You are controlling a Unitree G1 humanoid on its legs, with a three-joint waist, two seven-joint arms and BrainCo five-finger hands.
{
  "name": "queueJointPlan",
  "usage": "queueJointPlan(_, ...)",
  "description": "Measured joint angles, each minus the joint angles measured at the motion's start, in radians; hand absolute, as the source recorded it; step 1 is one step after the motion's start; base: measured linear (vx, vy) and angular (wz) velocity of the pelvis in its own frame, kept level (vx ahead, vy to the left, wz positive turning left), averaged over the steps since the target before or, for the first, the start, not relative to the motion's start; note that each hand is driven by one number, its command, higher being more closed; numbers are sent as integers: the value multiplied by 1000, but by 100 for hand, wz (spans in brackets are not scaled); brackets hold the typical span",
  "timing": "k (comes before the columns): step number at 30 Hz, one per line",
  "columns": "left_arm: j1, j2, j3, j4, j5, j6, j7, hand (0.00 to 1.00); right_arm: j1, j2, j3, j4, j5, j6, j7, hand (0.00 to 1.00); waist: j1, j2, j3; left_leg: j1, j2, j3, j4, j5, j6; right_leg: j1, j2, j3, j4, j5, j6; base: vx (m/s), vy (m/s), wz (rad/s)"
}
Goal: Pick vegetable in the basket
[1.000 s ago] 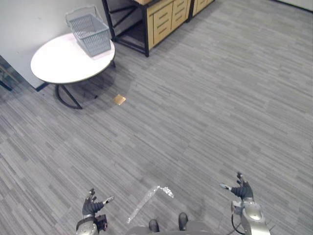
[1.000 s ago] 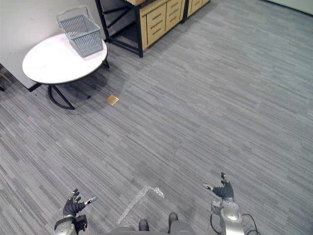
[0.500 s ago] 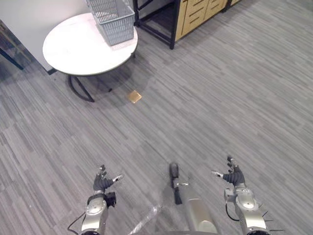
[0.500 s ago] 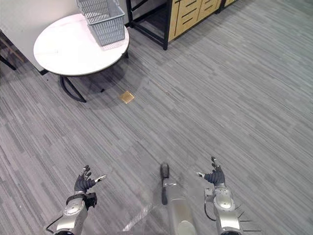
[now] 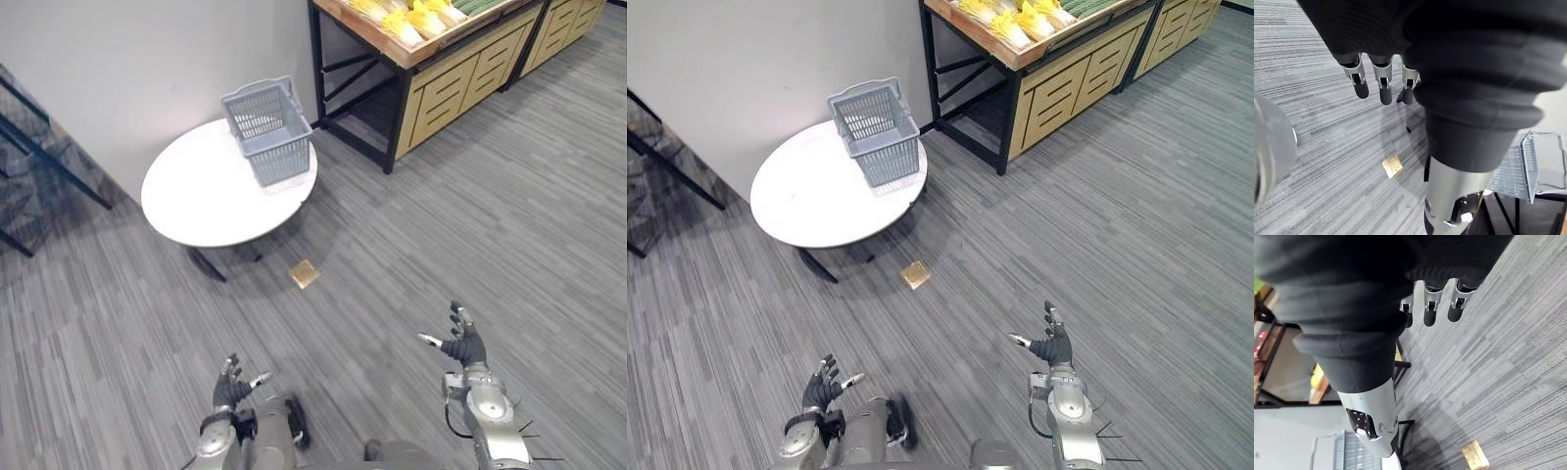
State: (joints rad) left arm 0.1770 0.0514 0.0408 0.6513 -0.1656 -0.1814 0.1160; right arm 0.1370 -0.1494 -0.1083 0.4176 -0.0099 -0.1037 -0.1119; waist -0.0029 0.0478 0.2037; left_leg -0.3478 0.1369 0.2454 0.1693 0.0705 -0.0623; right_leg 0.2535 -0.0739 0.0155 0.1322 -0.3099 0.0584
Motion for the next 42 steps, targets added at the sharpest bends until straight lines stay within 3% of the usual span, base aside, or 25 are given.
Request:
queueJointPlan(1,2,10,0,11,1,0,0,0,15,15,-3,4,-4,3,0,0,-2,-41,-27,10,-49,3,16,49,76,-2,-55,15,37,-14,25,643,327,4)
queueJointPlan(2,-6,13,0,9,4,0,0,0,21,29,-2,5,-10,2,3,0,-10,-75,-40,4,-90,7,63,16,120,-26,-101,21,110,-7,44,646,311,23)
queueJointPlan(3,-11,13,-2,10,4,0,-1,0,21,35,-3,8,-11,2,3,0,-11,-85,-43,1,-105,11,115,-26,131,-43,-115,29,184,17,73,664,309,31)
queueJointPlan(4,-6,14,-3,14,13,1,-1,0,22,41,-2,10,-22,3,5,0,-10,-93,-50,25,-126,11,166,-91,137,-85,-120,47,332,84,80,780,384,32)
queueJointPlan(5,-3,19,-1,26,22,2,-1,0,17,44,4,10,-35,2,5,0,-12,-94,-51,90,-146,4,154,-145,148,-149,-121,54,532,230,92,764,371,31)
queueJointPlan(6,-3,29,-3,31,22,3,0,0,15,44,15,11,-43,2,7,0,-14,-95,-52,145,-158,-1,126,-168,155,-214,-123,66,690,275,98,602,281,23)
queueJointPlan(7,-4,32,-7,36,23,4,1,0,5,43,28,11,-46,1,7,0,-12,-96,-52,180,-166,-3,110,-178,159,-264,-125,69,784,244,76,515,178,15)
queueJointPlan(8,-7,36,-8,50,24,7,4,0,-20,44,53,9,-54,-3,7,0,-16,-91,-51,270,-181,-16,60,-190,168,-369,-112,58,922,154,23,499,148,13)
queueJointPlan(9,-10,38,-10,50,24,9,8,0,-26,44,62,7,-55,-4,7,0,-21,-84,-47,307,-181,-28,38,-200,172,-405,-97,40,939,126,14,588,133,34)
queueJointPlan(12,-34,60,-35,75,23,10,16,0,-32,48,91,-18,-63,-7,7,0,-43,-67,-37,434,-168,-69,-21,-221,157,-532,-39,-29,835,26,-5,421,-8,49)
queueJointPlan(14,-64,60,-39,95,23,10,16,0,-32,46,96,-19,-62,-8,7,0,-51,-63,-28,498,-148,-84,-28,-241,139,-591,5,-51,556,29,-6,527,-119,66)
queueJointPlan(16,-67,72,-45,98,24,9,15,0,-33,47,109,-29,-62,-8,6,0,-66,-81,-31,537,-151,-106,-31,-293,79,-593,20,-39,221,214,-9,464,-160,75)
queueJointPlan(17,-74,65,-53,125,23,12,15,0,-34,34,117,-32,-62,-7,6,0,-69,-94,-34,569,-149,-134,-21,-335,54,-591,25,-29,246,336,-72,463,-171,37)
queueJointPlan(18,-79,57,-54,132,24,16,15,0,-39,29,117,-32,-62,-4,6,0,-58,-77,-38,574,-125,-137,-20,-335,51,-594,41,-33,264,324,-72,435,-192,23)
queueJointPlan(19,-70,51,-56,135,31,19,10,0,-42,33,117,-58,-62,-6,6,0,-53,-65,-39,561,-107,-150,21,-327,37,-591,42,-50,283,268,-78,505,-245,30)
queueJointPlan(21,-69,33,-57,134,52,19,-7,0,-20,34,118,-111,-62,-5,7,0,-70,-48,-26,508,-80,-174,192,-318,8,-533,42,-98,281,219,-91,366,-209,64)
queueJointPlan(23,-36,-3,-45,100,53,19,-9,0,14,34,149,-203,-63,-2,7,0,-59,-33,-15,394,-8,-178,573,-267,-92,-398,66,-120,239,182,-112,392,-202,25)
queueJointPlan(24,-2,-17,-47,83,55,19,-11,0,17,28,170,-258,-65,-7,6,0,-44,-31,-15,349,41,-141,715,-270,-87,-340,83,-122,209,165,-117,385,-183,-19)
queueJointPlan(26,15,-18,-49,83,61,20,-12,0,6,29,189,-293,-85,-27,5,0,-37,-31,-27,307,69,-108,725,-272,-81,-281,86,-114,168,150,-134,271,-96,-22)
queueJointPlan(28,21,-6,-49,86,62,20,-12,0,-39,19,216,-297,-122,-37,6,0,-31,-33,-32,261,57,-78,555,-283,-49,-251,69,-92,128,152,-143,258,-27,-28)
queueJointPlan(31,17,-1,-49,87,63,20,-9,0,-92,-25,249,-291,-198,-39,6,0,-26,-25,-34,258,2,-89,220,-274,-53,-230,34,-75,115,163,-116,292,88,-19)
queueJointPlan(33,12,-1,-51,90,63,20,-8,0,-153,-67,277,-276,-254,-39,5,0,-26,-6,-34,275,-28,-111,35,-134,-37,-214,27,-65,105,151,-81,272,192,-12)
queueJointPlan(34,11,-2,-62,101,63,19,-8,0,-186,-100,296,-276,-285,-41,3,0,-33,33,-42,277,-30,-121,-5,7,-21,-200,44,-65,100,137,-60,191,197,1)
queueJointPlan(38,-22,34,-83,121,64,17,-8,0,-365,-112,385,-199,-405,-42,-3,0,-27,13,-35,316,-83,-101,-141,0,14,-229,-6,-40,99,119,-15,137,233,3)
queueJointPlan(42,-30,52,-107,122,62,17,-4,0,-512,-111,443,-89,-468,-41,-24,0,-5,32,-22,318,-121,-99,-191,19,39,-248,-36,-38,84,123,9,10,144,5)
